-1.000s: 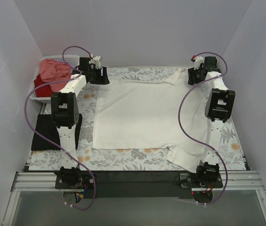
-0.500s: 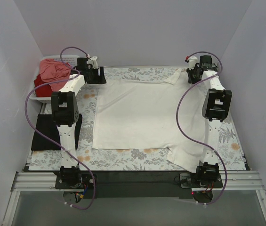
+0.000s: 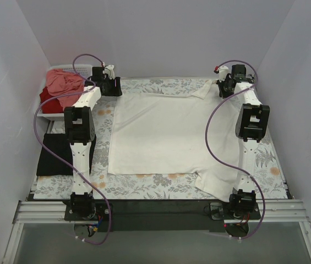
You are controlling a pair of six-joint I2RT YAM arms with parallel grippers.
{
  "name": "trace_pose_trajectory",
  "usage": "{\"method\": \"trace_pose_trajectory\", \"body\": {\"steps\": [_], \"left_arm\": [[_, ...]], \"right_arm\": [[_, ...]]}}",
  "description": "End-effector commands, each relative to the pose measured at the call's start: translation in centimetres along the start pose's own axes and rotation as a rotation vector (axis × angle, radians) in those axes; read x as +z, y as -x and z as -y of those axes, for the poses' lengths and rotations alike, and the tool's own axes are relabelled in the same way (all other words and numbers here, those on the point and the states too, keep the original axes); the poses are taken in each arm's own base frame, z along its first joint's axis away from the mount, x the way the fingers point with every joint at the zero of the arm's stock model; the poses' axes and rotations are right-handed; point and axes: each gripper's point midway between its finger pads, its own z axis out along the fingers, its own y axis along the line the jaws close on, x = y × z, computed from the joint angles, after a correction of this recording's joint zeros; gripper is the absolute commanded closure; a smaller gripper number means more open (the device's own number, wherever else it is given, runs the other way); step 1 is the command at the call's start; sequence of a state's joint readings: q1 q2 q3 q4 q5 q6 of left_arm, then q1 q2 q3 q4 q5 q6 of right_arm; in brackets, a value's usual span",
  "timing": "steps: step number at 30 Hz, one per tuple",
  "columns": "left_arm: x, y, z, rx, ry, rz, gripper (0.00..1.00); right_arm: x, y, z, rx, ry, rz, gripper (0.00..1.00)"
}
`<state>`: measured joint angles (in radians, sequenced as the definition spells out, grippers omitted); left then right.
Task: Fold and stack the t-shirts
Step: Fold the tshirt
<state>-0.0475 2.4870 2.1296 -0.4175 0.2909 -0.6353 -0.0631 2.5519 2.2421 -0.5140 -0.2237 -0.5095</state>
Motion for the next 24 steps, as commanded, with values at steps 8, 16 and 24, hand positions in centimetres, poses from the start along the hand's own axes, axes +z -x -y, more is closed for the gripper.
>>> {"method": "trace_pose_trajectory", "body": {"steps": [8, 16, 24], "left_arm": [[0.3, -0.7, 0.1, 0.010, -0.028, -0.023, 0.49], [1.9, -0.8, 0.2, -0.007, -0.062, -0.022, 0.54], [2.1, -1.5, 0.4, -0.008, -0.071, -0.039, 0.70]], "right_arm": [[0.5, -1.8, -0.8, -0.012, 0.021, -0.048, 0.99], [0.5, -1.8, -0.8, -0.013, 0.019, -0.044, 0.99], [0.6, -1.9, -0.9, -0.018, 0.021, -0.047, 0.99]]}}
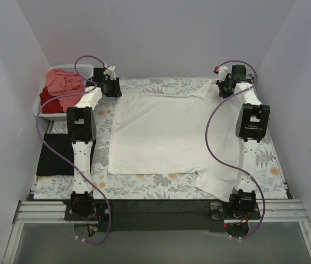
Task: Fold and stack the t-shirts
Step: Fold the tshirt
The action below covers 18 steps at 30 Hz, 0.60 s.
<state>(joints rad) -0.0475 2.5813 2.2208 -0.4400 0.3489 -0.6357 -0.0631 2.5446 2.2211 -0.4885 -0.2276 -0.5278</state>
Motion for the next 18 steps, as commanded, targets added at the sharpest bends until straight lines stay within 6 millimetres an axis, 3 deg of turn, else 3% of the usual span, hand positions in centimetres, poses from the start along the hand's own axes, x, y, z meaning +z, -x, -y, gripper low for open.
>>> {"method": "trace_pose_trajectory", "body": {"steps": [1, 4, 10, 18], "left_arm": [[-0.1, -0.5, 0.1, 0.001, -0.016, -0.021, 0.70], [0.0, -0.5, 0.3, 0.003, -0.028, -0.019, 0.74], [-0.3, 1.4, 0.2, 0.009, -0.021, 0.044, 0.99], [-3.0, 5.5, 0.3, 0.045, -0.015, 0.187, 1.00]], "right_arm": [[0.4, -2.0, -1.0, 0.003, 0.023, -0.057, 0.99], [0.4, -1.9, -0.9, 0.002, 0.019, -0.056, 0.99], [-0.3, -0.6, -0.5, 0.011, 0.001, -0.023, 0.99], [-3.5, 3.4, 0.3, 0.038, -0.002, 0.095, 0.99]]}}
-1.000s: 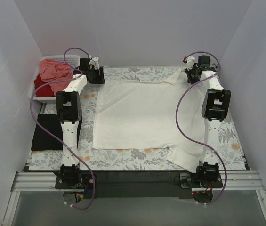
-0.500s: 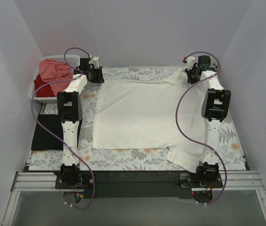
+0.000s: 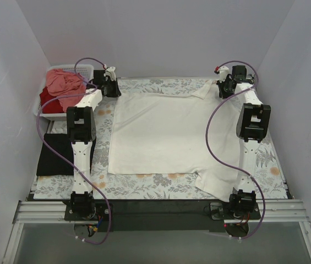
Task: Fold and stack the t-shirts
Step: Fold the tshirt
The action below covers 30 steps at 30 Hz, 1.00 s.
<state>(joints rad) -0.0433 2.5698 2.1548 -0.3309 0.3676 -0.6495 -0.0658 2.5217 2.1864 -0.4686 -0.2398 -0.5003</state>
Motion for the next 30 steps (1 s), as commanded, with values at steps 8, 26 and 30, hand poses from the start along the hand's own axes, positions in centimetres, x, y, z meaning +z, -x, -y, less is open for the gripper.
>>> {"method": "trace_pose_trajectory", "body": {"steps": [8, 26, 30], "left_arm": [[-6.5, 7.8, 0.6, 0.067, -0.016, 0.223, 1.00], [-11.6, 8.7, 0.9, 0.095, -0.082, 0.269, 1.00], [-12.5, 7.9, 1.1, 0.107, -0.101, 0.258, 1.00]], "right_arm": [[-5.5, 4.7, 0.9, 0.046, 0.019, 0.143, 0.99], [-9.4, 5.4, 0.6, 0.007, 0.034, 0.180, 0.99], [-10.4, 5.0, 0.2, 0.006, 0.046, 0.182, 0.99]]}}
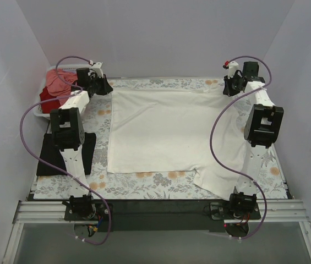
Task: Fold and stack the t-shirts
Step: Fold the tshirt
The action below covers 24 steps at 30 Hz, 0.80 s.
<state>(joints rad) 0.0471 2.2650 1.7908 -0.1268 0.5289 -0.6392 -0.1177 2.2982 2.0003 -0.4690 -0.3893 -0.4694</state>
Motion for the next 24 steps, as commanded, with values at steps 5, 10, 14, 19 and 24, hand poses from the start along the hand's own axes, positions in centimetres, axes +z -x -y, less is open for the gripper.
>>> {"method": "trace_pose_trajectory", "body": {"steps": [5, 10, 14, 19, 24], "left_arm": [[-4.4, 3.4, 2.6, 0.084, -0.070, 0.073, 1.00], [-5.9, 2.9, 3.4, 0.123, -0.073, 0.071, 1.00], [-6.9, 2.3, 3.7, 0.150, -0.071, 0.068, 1.00], [-8.1, 1.4, 4.0, 0.175, -0.067, 0.057, 1.00], [-9.0, -0.3, 4.4, 0.176, -0.077, 0.024, 1.00]], "right_arm": [[-4.1, 2.4, -0.3, -0.050, 0.000, 0.077, 0.99], [-5.2, 2.0, -0.6, -0.063, 0.003, 0.076, 0.99], [-5.6, 1.2, -0.8, -0.066, 0.007, 0.064, 0.99], [-6.1, 0.2, -1.7, -0.075, 0.032, 0.051, 0.99], [-6.5, -1.4, -2.7, -0.089, 0.050, 0.022, 0.99]]}}
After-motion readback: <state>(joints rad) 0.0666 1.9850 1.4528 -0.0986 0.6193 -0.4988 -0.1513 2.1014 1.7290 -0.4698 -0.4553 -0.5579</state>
